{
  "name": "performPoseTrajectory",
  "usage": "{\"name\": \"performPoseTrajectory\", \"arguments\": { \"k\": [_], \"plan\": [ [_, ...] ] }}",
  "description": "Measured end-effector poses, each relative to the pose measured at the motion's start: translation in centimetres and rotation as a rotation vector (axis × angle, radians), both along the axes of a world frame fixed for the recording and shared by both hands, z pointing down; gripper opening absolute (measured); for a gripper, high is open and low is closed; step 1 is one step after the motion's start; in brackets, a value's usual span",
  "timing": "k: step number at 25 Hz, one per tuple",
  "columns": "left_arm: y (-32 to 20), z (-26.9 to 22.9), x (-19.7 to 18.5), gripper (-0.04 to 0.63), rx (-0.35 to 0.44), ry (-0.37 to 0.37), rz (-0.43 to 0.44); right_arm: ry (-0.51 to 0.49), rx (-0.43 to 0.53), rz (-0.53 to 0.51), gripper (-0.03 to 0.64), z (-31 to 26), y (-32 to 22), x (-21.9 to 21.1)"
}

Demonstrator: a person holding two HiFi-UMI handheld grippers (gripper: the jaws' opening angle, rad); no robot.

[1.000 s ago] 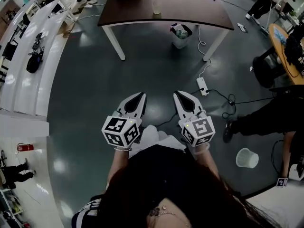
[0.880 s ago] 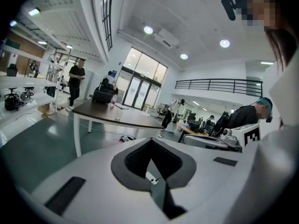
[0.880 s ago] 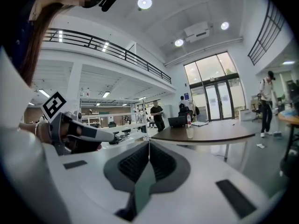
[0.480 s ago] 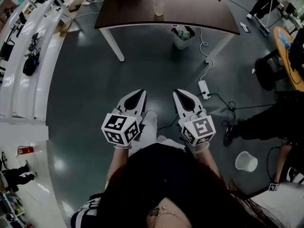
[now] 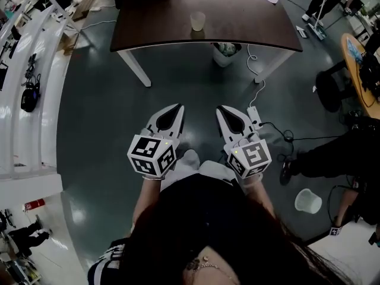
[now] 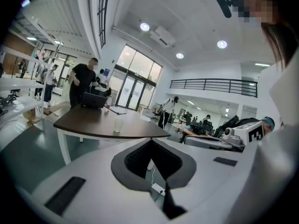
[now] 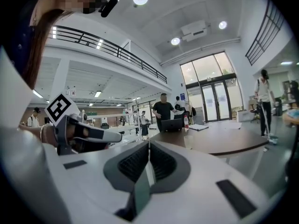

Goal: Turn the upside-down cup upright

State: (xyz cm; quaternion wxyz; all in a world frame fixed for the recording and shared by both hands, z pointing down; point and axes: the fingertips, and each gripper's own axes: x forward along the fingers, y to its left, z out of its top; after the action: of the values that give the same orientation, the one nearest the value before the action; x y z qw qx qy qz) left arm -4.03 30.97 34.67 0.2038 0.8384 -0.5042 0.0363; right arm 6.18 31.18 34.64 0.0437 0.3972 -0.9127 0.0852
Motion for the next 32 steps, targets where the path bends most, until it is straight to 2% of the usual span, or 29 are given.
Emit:
{"name": "performPoseTrajectory", "arguments": {
  "k": [12,19,28,32],
  "plan": [
    [-8.6,0.9,-1.3,0.003,-0.017,0.024,0.035,0.000,-0.002,0.040,0.017,0.4,-8.8,-1.5],
    [-16.8,1.1,-2.5,0.003,-0.029,0.021,0.017,-0.018,-0.010,0.028,0.017,0.7,-17.3,-2.7],
    [-29.3,1.7,-1.7,0.003,-0.039,0.011,-0.008,-0.028,-0.030,0.001,0.017,1.7,-30.3,-1.9],
    [-32.9,0.7,-1.8,0.003,-0.048,0.017,-0.025,-0.021,-0.044,-0.028,0.017,0.8,-34.2,-2.3]
  ]
}}
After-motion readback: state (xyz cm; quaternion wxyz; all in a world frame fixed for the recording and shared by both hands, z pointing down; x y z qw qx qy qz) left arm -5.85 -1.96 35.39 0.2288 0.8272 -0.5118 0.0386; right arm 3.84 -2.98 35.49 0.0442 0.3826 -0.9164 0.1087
